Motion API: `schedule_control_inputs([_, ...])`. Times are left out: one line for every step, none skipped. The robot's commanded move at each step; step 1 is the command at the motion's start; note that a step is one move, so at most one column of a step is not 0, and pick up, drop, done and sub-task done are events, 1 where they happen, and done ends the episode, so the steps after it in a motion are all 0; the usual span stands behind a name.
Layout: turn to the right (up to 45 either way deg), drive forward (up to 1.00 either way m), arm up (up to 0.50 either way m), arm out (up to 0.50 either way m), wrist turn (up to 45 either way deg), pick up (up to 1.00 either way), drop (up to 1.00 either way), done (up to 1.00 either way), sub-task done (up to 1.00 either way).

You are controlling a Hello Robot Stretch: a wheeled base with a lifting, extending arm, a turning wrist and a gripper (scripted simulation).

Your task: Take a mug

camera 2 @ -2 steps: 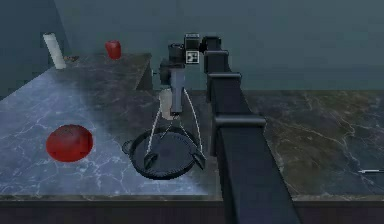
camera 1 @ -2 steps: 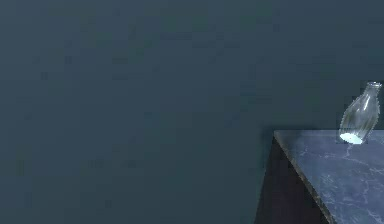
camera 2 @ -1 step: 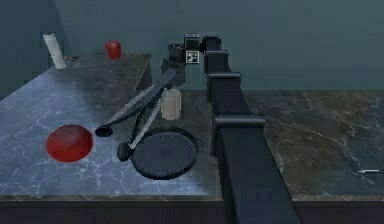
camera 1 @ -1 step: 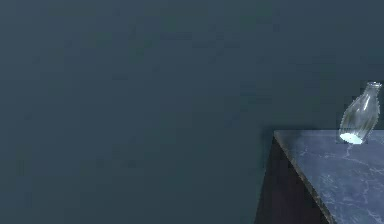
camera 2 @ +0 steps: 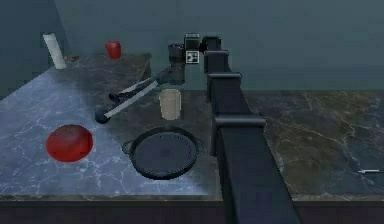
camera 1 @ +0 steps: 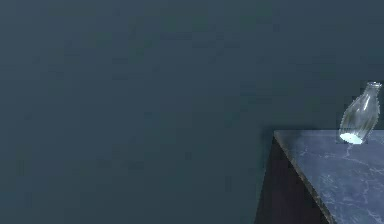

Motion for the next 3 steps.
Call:
schedule_control_inputs([0.0,0.0,0.0,0.0,45.0,0.0,0.0,0.0,0.0])
schedule_control_inputs([0.0,0.0,0.0,0.0,33.0,0.0,0.0,0.0,0.0])
schedule_control_inputs([0.0,0.0,-0.16,0.0,0.0,0.0,0.0,0.0,0.0])
